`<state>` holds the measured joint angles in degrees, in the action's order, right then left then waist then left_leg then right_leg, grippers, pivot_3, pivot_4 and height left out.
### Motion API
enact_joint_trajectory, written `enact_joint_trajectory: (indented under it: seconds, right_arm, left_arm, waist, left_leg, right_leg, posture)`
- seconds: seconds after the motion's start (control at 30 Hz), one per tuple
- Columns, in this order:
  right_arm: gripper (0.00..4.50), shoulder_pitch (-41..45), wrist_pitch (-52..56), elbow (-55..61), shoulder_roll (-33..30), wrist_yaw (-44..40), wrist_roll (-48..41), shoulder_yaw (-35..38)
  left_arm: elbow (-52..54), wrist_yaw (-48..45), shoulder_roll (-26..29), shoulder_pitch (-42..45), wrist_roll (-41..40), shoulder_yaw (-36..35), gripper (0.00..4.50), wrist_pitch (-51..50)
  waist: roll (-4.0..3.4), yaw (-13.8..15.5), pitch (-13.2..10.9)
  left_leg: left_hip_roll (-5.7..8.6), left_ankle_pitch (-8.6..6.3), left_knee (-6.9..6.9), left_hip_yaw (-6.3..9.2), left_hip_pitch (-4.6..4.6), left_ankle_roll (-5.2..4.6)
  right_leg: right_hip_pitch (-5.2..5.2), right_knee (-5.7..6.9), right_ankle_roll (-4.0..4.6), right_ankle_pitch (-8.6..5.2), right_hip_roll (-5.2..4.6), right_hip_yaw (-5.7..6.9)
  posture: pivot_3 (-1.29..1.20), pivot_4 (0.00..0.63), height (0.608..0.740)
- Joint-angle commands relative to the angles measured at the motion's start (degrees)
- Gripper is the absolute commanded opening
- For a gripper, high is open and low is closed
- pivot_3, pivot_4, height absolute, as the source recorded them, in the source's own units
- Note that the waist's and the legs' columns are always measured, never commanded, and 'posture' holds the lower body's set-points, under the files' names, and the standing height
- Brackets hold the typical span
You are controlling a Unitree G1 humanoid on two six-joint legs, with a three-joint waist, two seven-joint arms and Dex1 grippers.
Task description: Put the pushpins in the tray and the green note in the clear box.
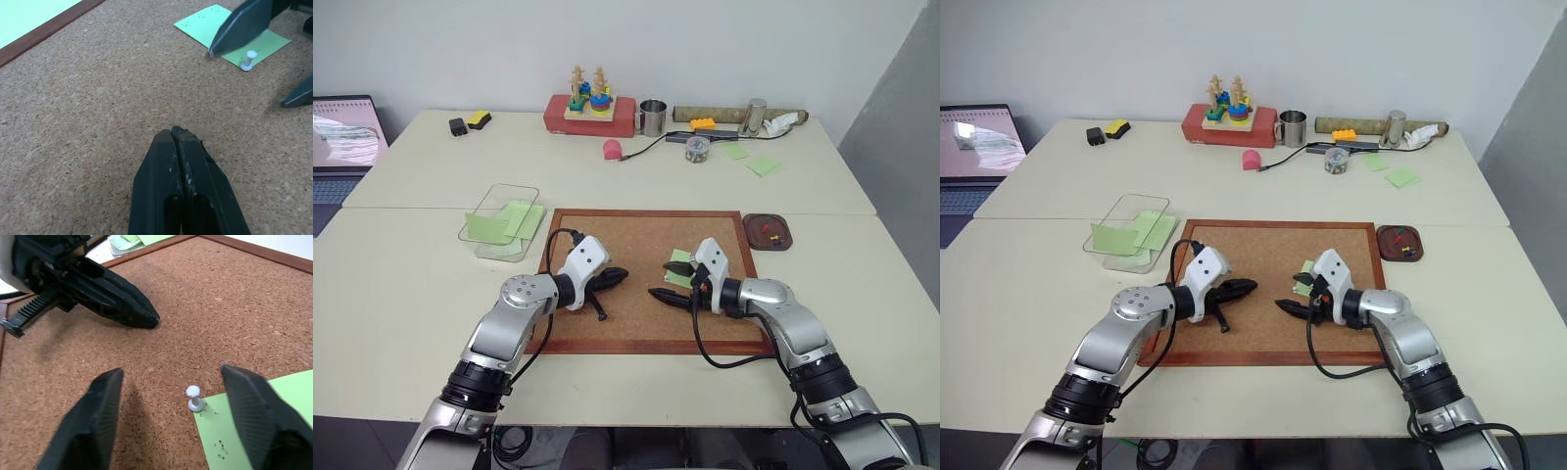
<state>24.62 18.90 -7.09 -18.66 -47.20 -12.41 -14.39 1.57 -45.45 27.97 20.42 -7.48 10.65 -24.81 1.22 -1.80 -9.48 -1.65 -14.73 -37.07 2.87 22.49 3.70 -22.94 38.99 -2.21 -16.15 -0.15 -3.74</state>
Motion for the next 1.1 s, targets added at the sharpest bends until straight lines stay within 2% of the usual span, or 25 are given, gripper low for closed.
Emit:
enact_joint_trajectory:
  seconds: [0.03,0.37,0.4,0.67,0.87,1.1]
  right_arm:
    - [2.22,1.21,-2.2,-0.14,0.51,-0.04,0.53,0.73]
    - [0.12,1.31,-2.74,0.18,0.45,-0.34,0.65,0.81]
    - [0.04,1.33,-2.73,0.3,0.39,-0.36,0.63,0.87]
    - [0.04,1.18,-2.48,3.88,-0.37,-0.04,0.63,1.59]
    - [0.04,2.13,2.19,12.26,-0.82,-0.06,-3.53,4.11]
    - [0.04,2.55,1.82,14.9,-3.49,-1.59,-2.13,3.01]
  left_arm:
    - [0.57,-0.23,0.05,-1.34,0.47,1.39,0.0,-1.01]
    - [0.84,-0.16,-0.11,-1.51,0.52,1.49,0.0,-1.01]
    - [0.82,-0.18,-0.13,-1.49,0.53,1.51,0.0,-0.98]
    - [0.37,-0.45,-0.11,-1.11,0.55,1.72,0.0,-0.87]
    - [0.44,-0.72,0.0,-1.27,0.42,1.76,0.0,-1.17]
    - [-0.13,-0.81,-0.07,-0.99,0.5,1.86,0.0,-1.08]
  waist:
    - [0.0,0.0,0.0]
    - [0.0,-0.01,0.0]
    - [0.0,-0.01,0.0]
    - [0.0,0.0,0.0]
    - [-0.01,0.0,-0.01]
    - [0.0,0.02,0.0]
  left_leg:
    - [0.0,0.0,0.0,0.0,0.0,0.0]
    - [0.0,0.0,0.0,0.0,0.0,0.0]
    - [0.0,0.0,0.0,0.0,0.0,0.0]
    - [0.0,0.0,0.0,0.0,0.01,0.0]
    - [0.0,0.0,0.0,0.0,0.04,0.0]
    - [0.0,0.0,0.0,0.02,0.02,0.0]
  right_leg:
    - [0.0,0.0,0.0,0.0,0.0,0.0]
    - [0.0,0.0,0.0,0.0,0.0,0.0]
    - [0.0,0.0,0.0,0.0,0.0,0.0]
    - [0.0,0.0,0.0,0.0,0.0,0.0]
    - [-0.04,0.01,0.0,0.0,0.0,0.0]
    - [-0.01,0.0,0.0,0.0,0.0,0.02]
  posture:
    - [0.0,0.15,0.74]
    - [0.0,0.15,0.74]
    - [0.0,0.15,0.74]
    - [0.0,0.15,0.74]
    - [0.0,0.15,0.74]
    - [0.0,0.15,0.74]
